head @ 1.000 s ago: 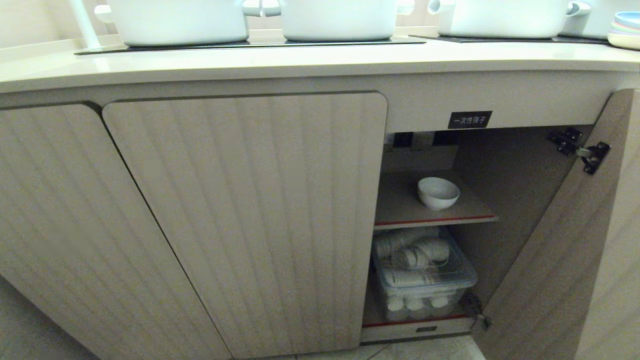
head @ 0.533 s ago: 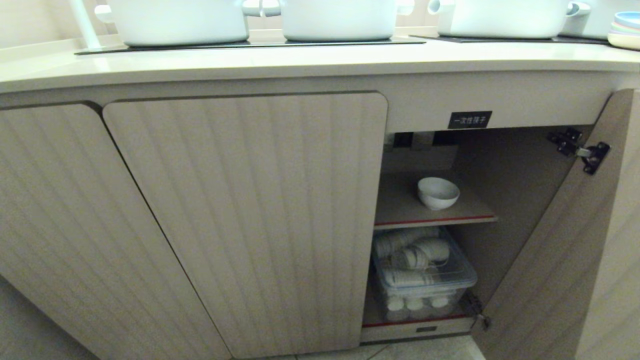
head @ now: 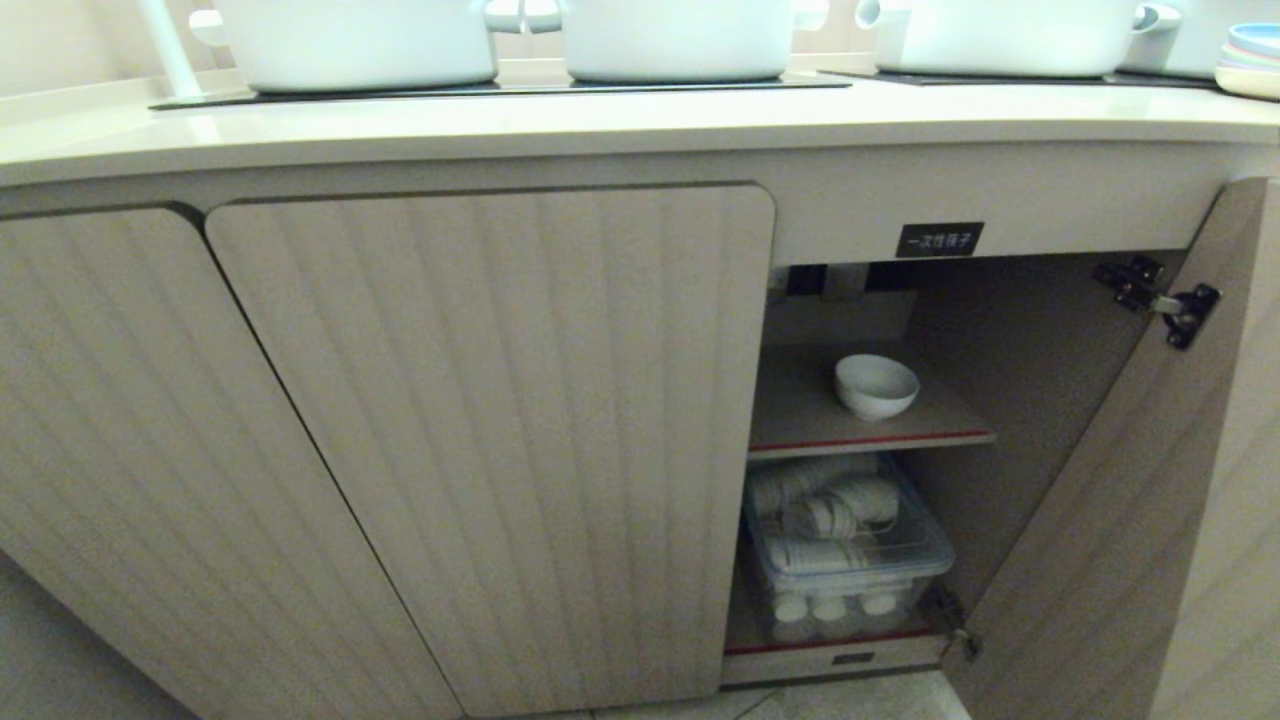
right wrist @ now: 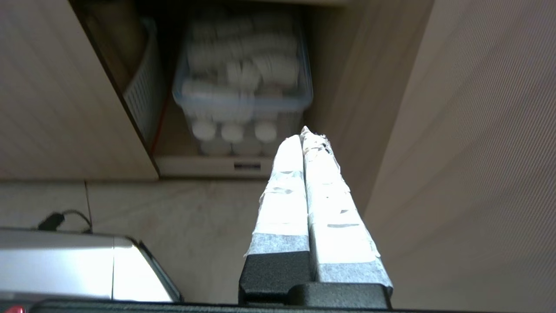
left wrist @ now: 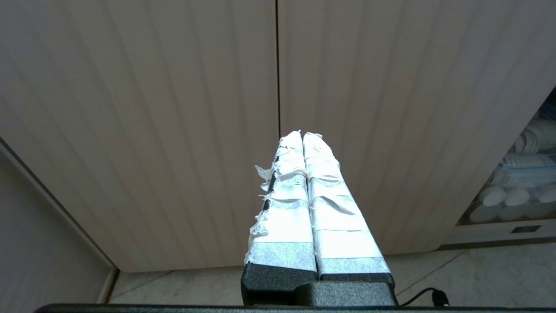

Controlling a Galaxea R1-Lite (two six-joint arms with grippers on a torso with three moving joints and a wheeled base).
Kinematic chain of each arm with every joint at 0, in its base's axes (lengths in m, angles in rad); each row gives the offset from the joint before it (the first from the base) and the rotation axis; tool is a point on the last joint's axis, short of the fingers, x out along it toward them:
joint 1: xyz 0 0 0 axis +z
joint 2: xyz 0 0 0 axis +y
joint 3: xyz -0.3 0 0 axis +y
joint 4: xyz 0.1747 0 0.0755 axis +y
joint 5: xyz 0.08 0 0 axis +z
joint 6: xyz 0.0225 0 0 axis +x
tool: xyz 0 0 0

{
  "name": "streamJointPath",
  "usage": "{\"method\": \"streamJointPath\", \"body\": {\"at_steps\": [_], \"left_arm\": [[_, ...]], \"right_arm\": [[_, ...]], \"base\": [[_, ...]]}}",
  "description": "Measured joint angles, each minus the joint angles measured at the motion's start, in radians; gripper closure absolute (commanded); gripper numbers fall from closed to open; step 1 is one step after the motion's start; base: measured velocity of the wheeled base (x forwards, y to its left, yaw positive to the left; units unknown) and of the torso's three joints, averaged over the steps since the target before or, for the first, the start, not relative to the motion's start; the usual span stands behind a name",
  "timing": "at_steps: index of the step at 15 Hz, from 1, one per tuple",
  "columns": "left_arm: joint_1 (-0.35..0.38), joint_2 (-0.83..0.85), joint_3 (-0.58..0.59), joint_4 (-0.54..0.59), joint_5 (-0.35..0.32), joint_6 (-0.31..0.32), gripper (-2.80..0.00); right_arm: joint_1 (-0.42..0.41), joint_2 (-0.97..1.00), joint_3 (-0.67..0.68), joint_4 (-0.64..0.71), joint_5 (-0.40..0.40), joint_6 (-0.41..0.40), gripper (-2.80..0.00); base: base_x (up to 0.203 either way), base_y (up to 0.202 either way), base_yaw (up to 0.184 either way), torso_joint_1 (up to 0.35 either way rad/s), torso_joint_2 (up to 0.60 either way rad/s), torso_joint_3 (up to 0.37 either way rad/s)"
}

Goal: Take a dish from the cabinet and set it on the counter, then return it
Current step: Close the cabinet door

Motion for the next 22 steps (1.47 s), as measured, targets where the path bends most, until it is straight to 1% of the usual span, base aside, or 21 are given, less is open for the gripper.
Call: {"method": "streamJointPath", "body": {"at_steps": [5,8,22], "left_arm": [[0.0,0.0,0.0,0.0,0.0,0.0,0.0],[0.0,0.0,0.0,0.0,0.0,0.0,0.0],[0.0,0.0,0.0,0.0,0.0,0.0,0.0]], "right_arm": [[0.012,-0.139,0.0,0.0,0.0,-0.001,0.0],[0.013,-0.18,0.0,0.001,0.0,-0.001,0.0],[0.012,-0.194,0.0,0.001,0.0,-0.001,0.0]], "base": [[0.0,0.0,0.0,0.0,0.0,0.0],[0.0,0.0,0.0,0.0,0.0,0.0],[0.0,0.0,0.0,0.0,0.0,0.0]]}}
